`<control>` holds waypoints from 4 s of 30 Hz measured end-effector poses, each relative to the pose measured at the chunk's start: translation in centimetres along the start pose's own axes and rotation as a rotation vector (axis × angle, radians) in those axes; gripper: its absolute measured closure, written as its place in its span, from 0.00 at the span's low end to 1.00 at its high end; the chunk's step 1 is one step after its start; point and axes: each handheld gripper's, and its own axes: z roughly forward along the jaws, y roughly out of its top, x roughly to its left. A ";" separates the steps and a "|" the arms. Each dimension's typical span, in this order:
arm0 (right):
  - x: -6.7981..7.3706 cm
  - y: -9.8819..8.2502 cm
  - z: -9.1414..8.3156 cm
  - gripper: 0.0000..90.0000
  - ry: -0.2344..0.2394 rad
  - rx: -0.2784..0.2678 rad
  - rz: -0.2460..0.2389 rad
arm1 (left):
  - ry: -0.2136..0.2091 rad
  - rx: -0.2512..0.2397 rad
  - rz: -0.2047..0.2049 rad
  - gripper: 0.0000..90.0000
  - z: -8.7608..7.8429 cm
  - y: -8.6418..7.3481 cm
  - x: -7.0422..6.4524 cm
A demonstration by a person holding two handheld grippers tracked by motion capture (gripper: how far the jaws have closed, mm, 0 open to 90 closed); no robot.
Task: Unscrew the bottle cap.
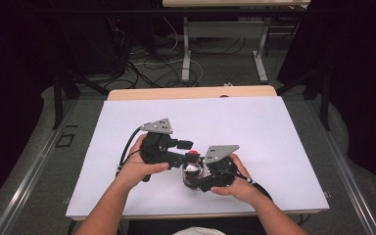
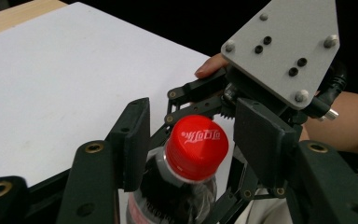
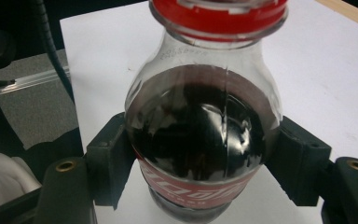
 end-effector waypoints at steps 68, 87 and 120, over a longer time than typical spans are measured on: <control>0.9 0.2 0.5 0.33 0.030 0.003 0.024 | -0.001 0.032 0.062 0.67 0.2 -0.7 -0.4; 0.4 0.0 0.6 0.33 -0.094 0.016 0.075 | 0.326 -0.043 -0.030 0.60 1.9 -1.0 -3.2; 0.6 -0.1 1.1 0.33 -0.093 0.030 0.080 | 0.376 -0.058 -0.043 0.67 2.7 -1.4 -3.5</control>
